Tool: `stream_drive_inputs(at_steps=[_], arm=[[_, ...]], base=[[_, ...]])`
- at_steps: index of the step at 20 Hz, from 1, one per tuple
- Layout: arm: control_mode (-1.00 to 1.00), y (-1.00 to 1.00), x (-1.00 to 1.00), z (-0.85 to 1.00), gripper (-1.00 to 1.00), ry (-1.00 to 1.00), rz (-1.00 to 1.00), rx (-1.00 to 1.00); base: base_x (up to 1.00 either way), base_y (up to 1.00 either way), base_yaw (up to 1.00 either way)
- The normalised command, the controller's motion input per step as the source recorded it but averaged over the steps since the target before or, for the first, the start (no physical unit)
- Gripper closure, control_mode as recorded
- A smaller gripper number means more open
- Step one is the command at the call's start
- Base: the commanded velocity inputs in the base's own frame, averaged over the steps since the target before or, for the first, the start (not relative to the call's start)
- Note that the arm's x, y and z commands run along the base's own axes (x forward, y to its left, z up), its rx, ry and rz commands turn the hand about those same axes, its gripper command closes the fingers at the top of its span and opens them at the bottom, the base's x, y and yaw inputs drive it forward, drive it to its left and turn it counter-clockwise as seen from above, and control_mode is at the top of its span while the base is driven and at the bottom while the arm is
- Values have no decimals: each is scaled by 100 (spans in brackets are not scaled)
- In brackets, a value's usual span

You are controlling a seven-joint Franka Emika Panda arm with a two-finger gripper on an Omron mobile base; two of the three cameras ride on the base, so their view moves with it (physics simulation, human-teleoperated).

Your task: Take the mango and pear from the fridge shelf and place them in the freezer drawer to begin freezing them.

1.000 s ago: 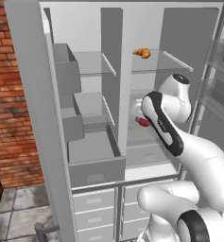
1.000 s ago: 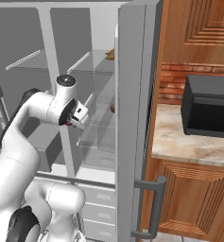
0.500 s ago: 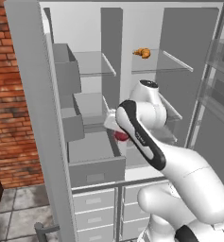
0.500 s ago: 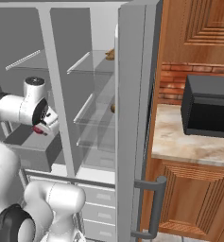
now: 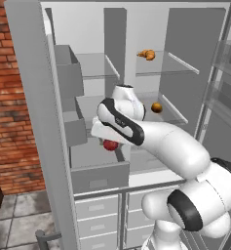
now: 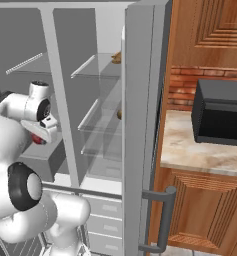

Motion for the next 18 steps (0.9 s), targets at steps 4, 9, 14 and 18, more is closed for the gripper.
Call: stream_drive_inputs(at_steps=[4, 9, 14, 18], arm=[[-100, 14, 21, -63, 100, 3, 0, 0], [-100, 15, 14, -44, 100, 0, 0, 0], [-100, 23, 0, -39, 100, 0, 0, -1], [-100, 16, -13, -47, 100, 0, 0, -1]], base=[[0, 0, 0], [0, 0, 0], [0, 0, 0], [0, 0, 0]])
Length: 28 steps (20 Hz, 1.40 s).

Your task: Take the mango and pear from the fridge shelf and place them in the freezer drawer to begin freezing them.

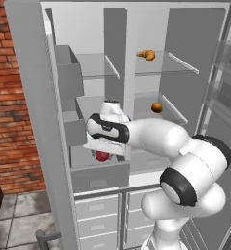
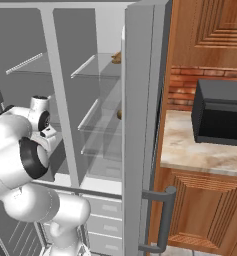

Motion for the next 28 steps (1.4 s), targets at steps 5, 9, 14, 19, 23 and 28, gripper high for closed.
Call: stream_drive_inputs(at_steps=[5, 9, 14, 19, 23, 28], arm=[[-100, 7, -47, -55, 100, 0, 0, 0], [-100, 9, -75, -66, 100, 0, 0, 0], [-100, 5, -16, -16, 100, 0, -1, 0], [-100, 15, 12, -29, 100, 2, 0, -1], [-100, 28, -32, -58, -100, 4, 0, -1], [-100, 2, -34, -32, -100, 2, 0, 0]], base=[[0, 0, 0], [0, 0, 0], [0, 0, 0], [0, 0, 0], [0, 0, 0], [0, 0, 0]])
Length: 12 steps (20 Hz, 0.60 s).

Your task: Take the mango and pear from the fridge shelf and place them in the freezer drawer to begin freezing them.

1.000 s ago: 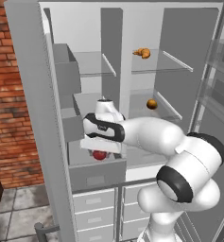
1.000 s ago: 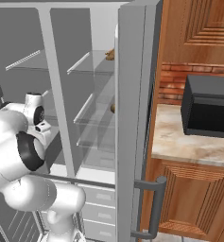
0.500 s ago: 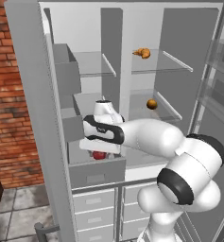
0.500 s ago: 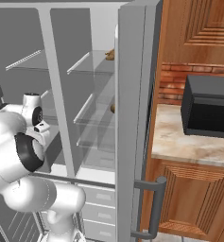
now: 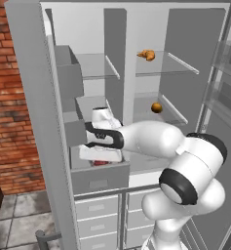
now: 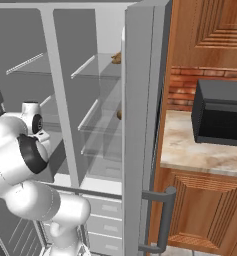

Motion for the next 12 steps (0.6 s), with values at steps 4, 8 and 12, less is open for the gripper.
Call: stream_drive_inputs(at_steps=[4, 8, 12], arm=[[-100, 0, -23, 4, -100, -8, 0, 0], [-100, -5, -9, 40, -100, -20, 0, 0], [-100, -14, 0, 84, -100, -13, 0, 0]], base=[[0, 0, 0], [0, 0, 0], [0, 0, 0]])
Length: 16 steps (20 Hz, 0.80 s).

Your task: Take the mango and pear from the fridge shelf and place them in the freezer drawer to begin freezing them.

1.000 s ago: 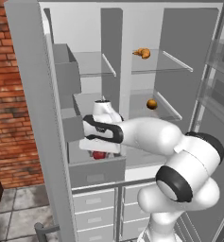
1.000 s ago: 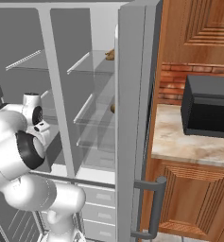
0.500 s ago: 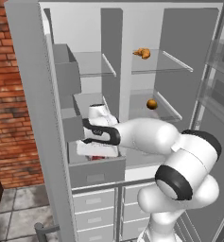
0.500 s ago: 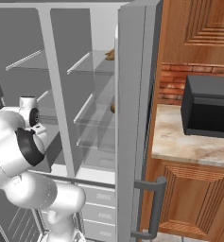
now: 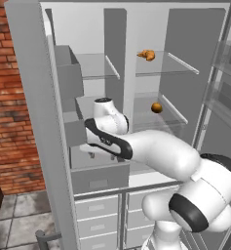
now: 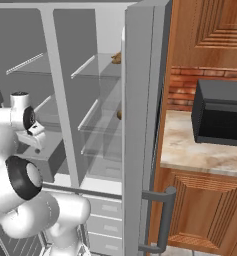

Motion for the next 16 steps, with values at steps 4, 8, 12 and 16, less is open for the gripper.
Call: stream_drive_inputs(at_steps=[4, 8, 12, 16], arm=[[-100, -37, 0, 62, -100, -5, 0, 0], [-100, -63, -1, 36, -100, -9, 0, -2], [-100, -72, -15, 29, -100, -17, 0, -13], [-100, -74, -24, 28, -100, -20, 0, -18]], base=[[0, 0, 0], [0, 0, 0], [0, 0, 0], [0, 0, 0]])
